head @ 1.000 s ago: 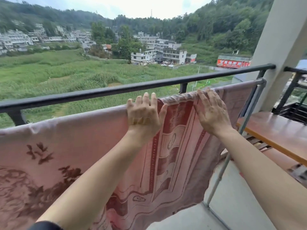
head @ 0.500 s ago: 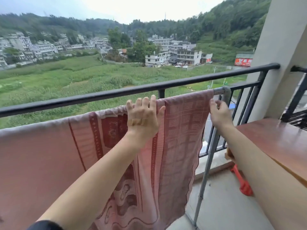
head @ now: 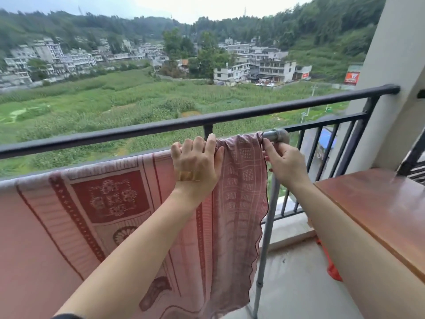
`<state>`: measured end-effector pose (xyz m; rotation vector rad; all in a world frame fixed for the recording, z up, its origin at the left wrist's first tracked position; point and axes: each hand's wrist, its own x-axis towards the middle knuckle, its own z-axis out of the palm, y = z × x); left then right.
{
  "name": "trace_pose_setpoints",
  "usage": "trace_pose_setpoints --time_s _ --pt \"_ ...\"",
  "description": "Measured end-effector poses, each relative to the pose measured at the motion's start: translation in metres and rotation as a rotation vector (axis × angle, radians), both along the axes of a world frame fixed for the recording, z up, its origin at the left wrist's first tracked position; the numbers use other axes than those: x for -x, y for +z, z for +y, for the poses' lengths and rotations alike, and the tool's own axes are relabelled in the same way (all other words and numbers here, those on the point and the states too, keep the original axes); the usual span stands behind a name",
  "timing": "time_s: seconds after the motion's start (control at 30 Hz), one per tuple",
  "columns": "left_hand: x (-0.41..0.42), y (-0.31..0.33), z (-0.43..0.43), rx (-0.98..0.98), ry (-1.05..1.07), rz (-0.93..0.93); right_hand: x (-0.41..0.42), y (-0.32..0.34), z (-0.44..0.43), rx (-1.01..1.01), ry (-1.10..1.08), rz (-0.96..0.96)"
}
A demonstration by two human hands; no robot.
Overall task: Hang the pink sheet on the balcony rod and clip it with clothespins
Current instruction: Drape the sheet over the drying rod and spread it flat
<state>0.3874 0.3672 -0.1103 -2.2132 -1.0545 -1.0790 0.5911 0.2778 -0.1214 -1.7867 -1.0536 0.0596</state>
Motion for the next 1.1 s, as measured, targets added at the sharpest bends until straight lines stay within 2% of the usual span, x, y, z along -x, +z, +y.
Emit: trace_pose_setpoints --time_s 0.17,0.23,0.3,0.4,0.6,0.77,0.87,0.93,1.03,1.1 --pt "-0.003 -0.017 0.018 -0.196 -0.014 -0.104 -0.002 -0.01 0.01 -0.126 0.153 0.124" --pt "-0.006 -0.02 0.021 -0.208 -0.014 -0.127 0.001 -0.01 0.015 -0.173 0.146 0.079" --pt "-0.006 -0.02 0.02 -0.192 -0.013 -0.134 0.007 -0.014 0.02 -0.234 0.117 0.044" --pt "-0.006 -0.018 0.017 -0.165 -0.01 -0.135 0.014 -0.019 0.022 -0.319 0.13 0.088" --pt "-0.005 -0.012 0.006 -0.044 0.068 -0.1 0.008 0.0 0.012 -0.302 0.197 0.015" --pt "-0.031 0.001 -0.015 0.094 0.167 -0.164 -0.029 0.025 -0.007 -0.361 0.243 0.006" --pt "-0.045 -0.008 -0.028 0.105 0.197 -0.128 -0.057 0.012 -0.017 -0.223 0.219 -0.057" --pt "-0.045 -0.015 -0.032 0.111 0.211 -0.059 -0.074 0.003 -0.017 -0.148 0.177 -0.035" --pt "-0.042 -0.016 -0.036 0.116 0.217 -0.031 -0.085 0.005 -0.01 -0.212 0.222 -0.047" --pt "-0.038 -0.014 -0.037 0.096 0.158 -0.054 -0.084 0.015 -0.001 -0.245 0.333 -0.089"
